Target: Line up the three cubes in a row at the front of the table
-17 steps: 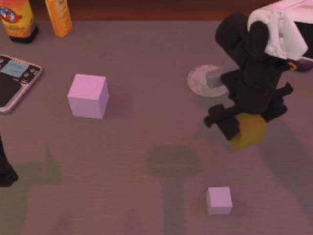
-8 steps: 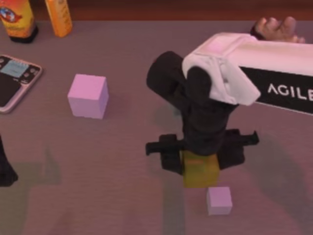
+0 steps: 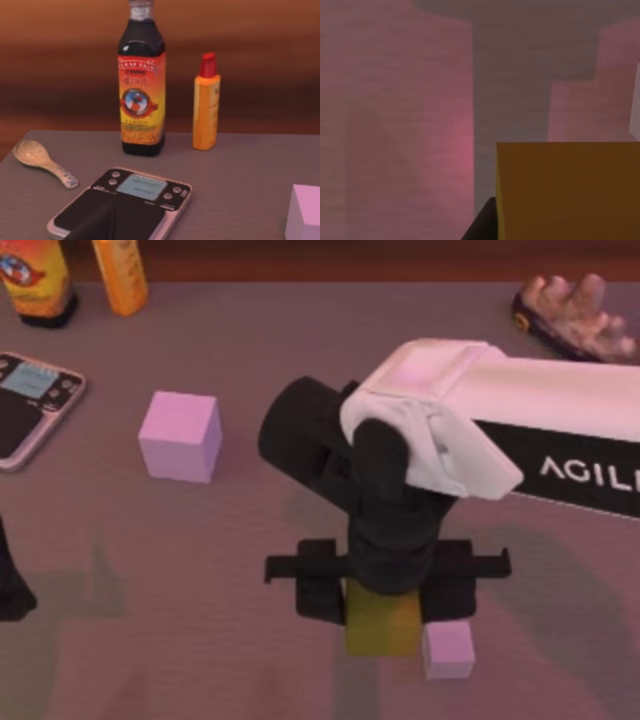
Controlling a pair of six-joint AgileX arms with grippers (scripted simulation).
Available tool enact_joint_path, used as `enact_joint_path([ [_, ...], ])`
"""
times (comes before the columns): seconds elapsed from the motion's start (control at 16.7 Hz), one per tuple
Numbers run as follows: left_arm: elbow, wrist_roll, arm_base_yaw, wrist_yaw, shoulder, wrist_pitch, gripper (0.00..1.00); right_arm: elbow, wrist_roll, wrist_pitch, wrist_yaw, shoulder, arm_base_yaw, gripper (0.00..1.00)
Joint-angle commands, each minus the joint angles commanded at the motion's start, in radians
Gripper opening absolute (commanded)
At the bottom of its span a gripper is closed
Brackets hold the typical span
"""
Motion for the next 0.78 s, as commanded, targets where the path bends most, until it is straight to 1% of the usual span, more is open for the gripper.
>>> enact_joint_path([
  [0.24,0.0,0.0,0.0,0.0,0.0,0.0,1.0,-0.011,-0.001,0.018,-0.001,0.009,-0.004,0.0],
  [0.6,0.0,0.0,0.0,0.0,0.0,0.0,1.0,-0.147,0.004,0.232,0.0,0.077,0.001,0.0],
  [0.78,0.0,0.0,0.0,0.0,0.0,0.0,1.0,-0.167,0.005,0.256,0.001,0.09,0.004,0.0],
])
